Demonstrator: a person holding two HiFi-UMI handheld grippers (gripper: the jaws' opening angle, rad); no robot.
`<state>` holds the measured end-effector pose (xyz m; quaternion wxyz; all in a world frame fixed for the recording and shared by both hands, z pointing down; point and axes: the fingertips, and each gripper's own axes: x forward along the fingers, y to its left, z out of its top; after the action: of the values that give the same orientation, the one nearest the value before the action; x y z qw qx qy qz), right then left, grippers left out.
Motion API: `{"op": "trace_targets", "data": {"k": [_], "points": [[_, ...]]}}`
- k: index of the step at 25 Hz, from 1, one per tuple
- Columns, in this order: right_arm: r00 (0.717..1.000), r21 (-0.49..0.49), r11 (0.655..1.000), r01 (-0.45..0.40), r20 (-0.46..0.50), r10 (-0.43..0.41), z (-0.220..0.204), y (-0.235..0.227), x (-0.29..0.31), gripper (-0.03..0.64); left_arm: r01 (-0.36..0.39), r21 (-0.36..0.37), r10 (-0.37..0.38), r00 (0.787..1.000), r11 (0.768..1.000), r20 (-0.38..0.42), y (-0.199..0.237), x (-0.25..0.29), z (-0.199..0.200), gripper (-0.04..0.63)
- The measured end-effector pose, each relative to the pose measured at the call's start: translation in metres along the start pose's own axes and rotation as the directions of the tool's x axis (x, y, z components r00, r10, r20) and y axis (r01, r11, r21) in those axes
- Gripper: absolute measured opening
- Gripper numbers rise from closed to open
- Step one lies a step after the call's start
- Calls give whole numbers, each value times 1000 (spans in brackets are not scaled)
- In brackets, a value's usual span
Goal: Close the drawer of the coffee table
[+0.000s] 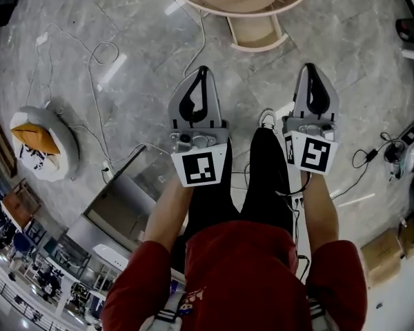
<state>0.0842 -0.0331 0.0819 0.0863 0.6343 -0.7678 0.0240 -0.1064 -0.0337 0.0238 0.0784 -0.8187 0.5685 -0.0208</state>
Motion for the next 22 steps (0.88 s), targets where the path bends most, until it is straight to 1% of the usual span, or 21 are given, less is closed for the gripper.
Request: {"op": "trace_targets", "data": {"k": [3, 7, 10, 13, 16, 19, 22], "points": [[999, 8, 1000, 20, -32, -20, -63, 12, 11, 28, 39, -26, -39, 999, 999, -15, -6, 0, -66, 14], [995, 28, 998, 54, -88, -51, -146, 32, 21, 28, 93, -42, -94, 995, 995, -23, -13, 0, -152, 14], [993, 52, 996, 69, -101, -64, -208, 42, 27, 28, 107, -54, -108, 994, 993, -18, -24, -1, -214, 14], [995, 38, 997, 62, -83, -59, -261, 47, 43, 28, 96, -80, -100, 994, 992, -47, -35, -2, -280, 14], [997, 17, 1000, 25, -76, -24, -308, 50, 68, 28, 69, -110, -77, 995, 992, -71, -44, 1, -342, 14], [997, 13, 1000, 8, -77, -7, -367, 45, 86, 28, 28, -106, -36, 996, 994, -77, -58, 5, -403, 14], [996, 24, 1000, 10, -85, -8, -435, 37, 94, 28, -6, -92, -1, 997, 996, -71, -73, 4, -459, 14]]}}
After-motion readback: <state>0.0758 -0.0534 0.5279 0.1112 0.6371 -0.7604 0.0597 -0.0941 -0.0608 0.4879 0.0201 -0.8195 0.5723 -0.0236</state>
